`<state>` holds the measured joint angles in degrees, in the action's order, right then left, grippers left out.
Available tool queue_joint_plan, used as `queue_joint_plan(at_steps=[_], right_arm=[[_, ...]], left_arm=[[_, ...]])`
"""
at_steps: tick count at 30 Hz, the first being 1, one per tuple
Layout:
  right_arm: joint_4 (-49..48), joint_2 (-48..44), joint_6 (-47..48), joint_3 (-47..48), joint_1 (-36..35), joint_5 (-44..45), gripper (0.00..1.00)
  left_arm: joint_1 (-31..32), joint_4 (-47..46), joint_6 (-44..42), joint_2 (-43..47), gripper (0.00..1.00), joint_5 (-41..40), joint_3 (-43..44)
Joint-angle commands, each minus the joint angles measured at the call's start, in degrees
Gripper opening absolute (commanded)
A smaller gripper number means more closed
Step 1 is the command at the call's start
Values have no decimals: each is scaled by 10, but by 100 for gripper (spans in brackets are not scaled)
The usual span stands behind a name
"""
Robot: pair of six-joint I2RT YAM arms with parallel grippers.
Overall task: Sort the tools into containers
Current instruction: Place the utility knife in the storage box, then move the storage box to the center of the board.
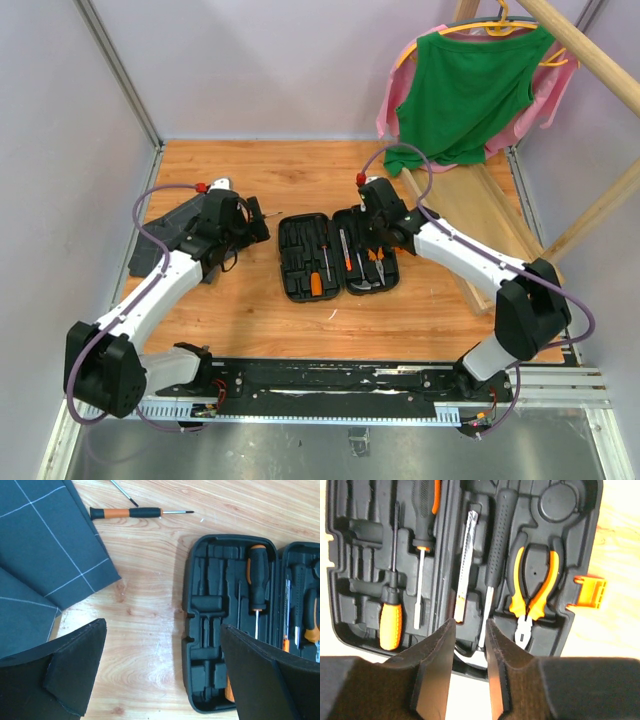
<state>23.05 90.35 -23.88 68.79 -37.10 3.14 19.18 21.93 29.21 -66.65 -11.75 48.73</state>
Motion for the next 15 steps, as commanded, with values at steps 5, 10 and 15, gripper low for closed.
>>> queue_joint_plan(at_steps=[5, 10, 15], right_arm=[[-26, -72, 41, -85, -1, 12, 37], [-49, -102, 45, -133, 0, -19, 40], [-40, -125, 49, -149, 0, -6, 48]], left_arm=[[-5, -60, -20, -70, 99, -54, 24], [-5, -94, -29, -115, 99, -69, 37], [-5, -120, -25, -157, 99, -45, 45]])
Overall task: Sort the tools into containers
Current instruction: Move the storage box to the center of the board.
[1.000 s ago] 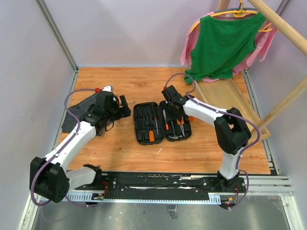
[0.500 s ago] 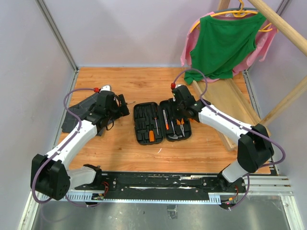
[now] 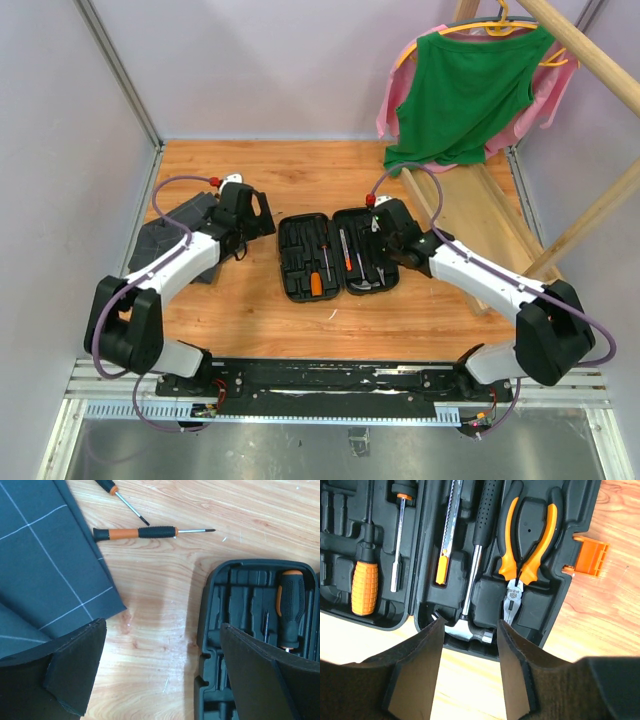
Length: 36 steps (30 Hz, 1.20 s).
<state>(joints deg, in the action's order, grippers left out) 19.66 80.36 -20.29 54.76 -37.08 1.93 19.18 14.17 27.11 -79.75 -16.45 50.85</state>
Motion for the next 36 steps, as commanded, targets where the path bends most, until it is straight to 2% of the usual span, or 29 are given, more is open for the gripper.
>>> queue_joint_plan(at_steps=[1, 9, 18, 29, 36], right_arm=[[-2, -31, 14, -10, 0, 13, 49], [-2, -51, -3, -26, 2, 28, 54], [-2, -50, -9, -21, 2, 13, 57], [-8, -59, -14, -33, 2, -9, 57], [-10, -77, -19, -59, 2, 14, 57]], left_arm=[[-5, -42, 0, -34, 99, 11, 25], [-5, -102, 45, -63, 99, 140, -33], [1, -145, 56, -101, 99, 201, -51], [69, -171, 80, -134, 98, 227, -31], [103, -144, 64, -134, 98, 201, 16]])
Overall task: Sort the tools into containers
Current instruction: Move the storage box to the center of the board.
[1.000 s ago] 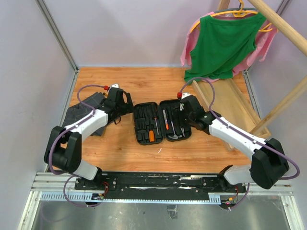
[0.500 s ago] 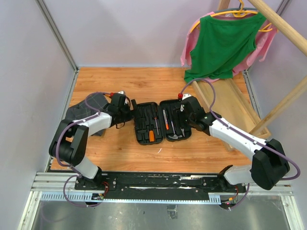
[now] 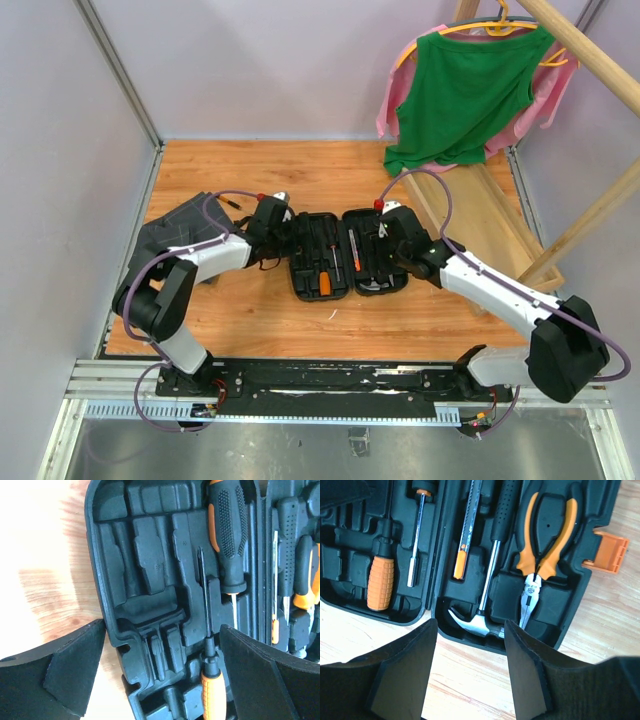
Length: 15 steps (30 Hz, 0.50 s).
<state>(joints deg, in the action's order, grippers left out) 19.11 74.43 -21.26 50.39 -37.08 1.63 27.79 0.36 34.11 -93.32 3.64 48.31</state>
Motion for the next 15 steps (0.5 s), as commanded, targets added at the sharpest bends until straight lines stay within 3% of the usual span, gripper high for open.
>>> queue_joint_plan(at_steps=[1, 15], right_arm=[[-4, -20, -10, -17, 2, 18, 57], [14, -33, -3, -12, 2, 26, 59]], left_arm=[[17, 4, -12, 4, 98, -12, 47], [-16, 74, -140, 30, 99, -189, 126]])
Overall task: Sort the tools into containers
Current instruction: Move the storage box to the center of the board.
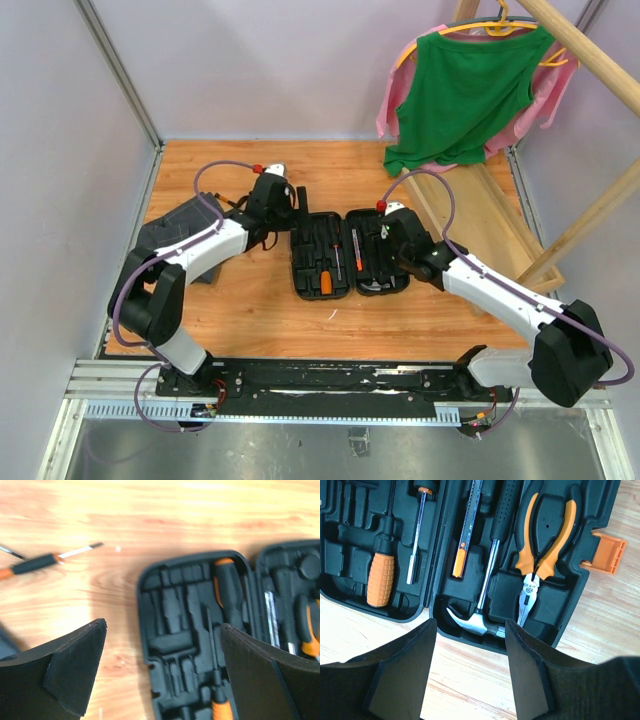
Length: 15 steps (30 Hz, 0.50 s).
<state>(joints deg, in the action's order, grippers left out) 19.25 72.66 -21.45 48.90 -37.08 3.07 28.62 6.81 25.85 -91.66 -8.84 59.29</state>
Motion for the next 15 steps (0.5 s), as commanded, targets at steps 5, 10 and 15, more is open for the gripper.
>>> queue_joint_plan(at_steps=[5, 10, 15], right_arm=[[18, -15, -1, 1, 2, 1, 59], [27, -21, -4, -3, 2, -4, 59], [39, -22, 4, -5, 2, -4, 59]], left_arm=[[-59, -30, -118, -12, 99, -58, 14], [-68, -66, -183, -50, 99, -61, 14], [-90, -75, -215, -87, 99, -18, 25]])
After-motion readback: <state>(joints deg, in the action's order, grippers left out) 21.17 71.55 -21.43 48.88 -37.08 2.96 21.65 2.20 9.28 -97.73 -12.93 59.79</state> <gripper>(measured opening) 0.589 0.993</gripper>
